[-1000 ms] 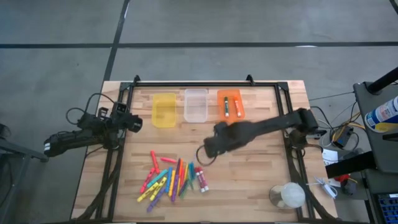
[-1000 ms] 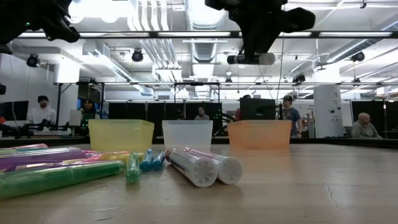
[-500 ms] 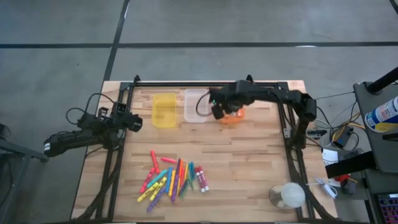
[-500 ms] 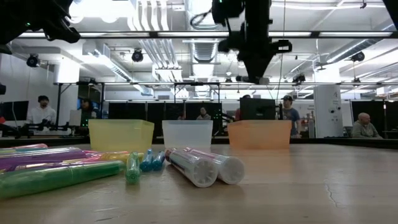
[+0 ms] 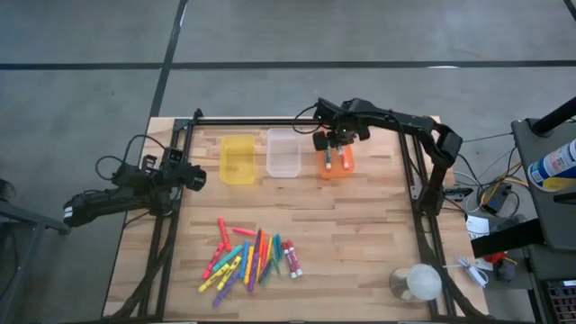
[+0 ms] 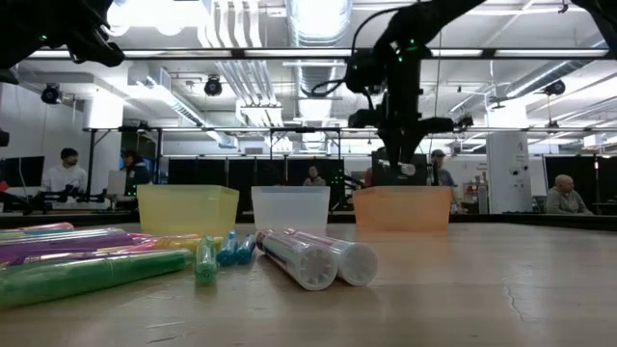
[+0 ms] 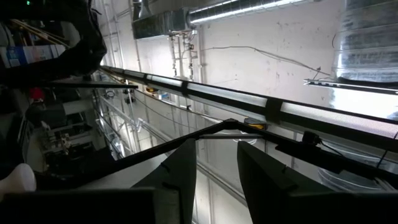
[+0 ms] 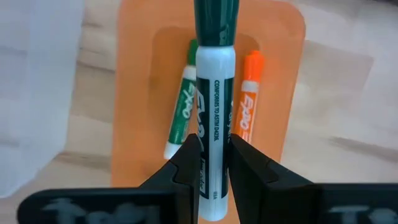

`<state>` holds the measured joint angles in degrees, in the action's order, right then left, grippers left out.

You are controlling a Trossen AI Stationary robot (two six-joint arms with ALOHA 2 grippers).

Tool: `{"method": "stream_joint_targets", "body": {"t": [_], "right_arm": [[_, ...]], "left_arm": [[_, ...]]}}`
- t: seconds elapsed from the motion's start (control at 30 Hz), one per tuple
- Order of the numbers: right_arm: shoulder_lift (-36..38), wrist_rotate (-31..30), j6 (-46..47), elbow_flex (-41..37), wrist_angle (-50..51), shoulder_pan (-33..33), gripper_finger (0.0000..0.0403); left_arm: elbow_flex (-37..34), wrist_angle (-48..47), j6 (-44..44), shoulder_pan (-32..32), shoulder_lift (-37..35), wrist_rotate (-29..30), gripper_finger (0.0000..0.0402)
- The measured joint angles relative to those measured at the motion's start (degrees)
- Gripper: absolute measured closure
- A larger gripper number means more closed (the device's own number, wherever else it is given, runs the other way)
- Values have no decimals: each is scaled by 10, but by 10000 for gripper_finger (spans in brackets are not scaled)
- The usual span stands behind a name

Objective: Pick & Place Markers
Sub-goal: Put the dark green marker pen into the orange bin, then put the pink marker pen into the orange bin

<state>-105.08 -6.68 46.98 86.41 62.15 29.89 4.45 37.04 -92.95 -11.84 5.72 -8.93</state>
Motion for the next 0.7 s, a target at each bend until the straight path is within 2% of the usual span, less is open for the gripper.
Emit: {"method": "stream_joint_targets", "body": {"t": [0.2,0.37,0.47,0.7], "right_arm": [[0,54,-2,-53,-37,12,348],[0,68,9,-68,-41,12,343],[0,61,9,-67,-41,11,320],[1,48,10,-51,-41,8,237]], "left_arm": [[0,0,0,0,0,0,290],[0,0,0,0,0,0,290],[0,0,0,0,0,0,290],[0,0,-1,0,0,0,290]]}}
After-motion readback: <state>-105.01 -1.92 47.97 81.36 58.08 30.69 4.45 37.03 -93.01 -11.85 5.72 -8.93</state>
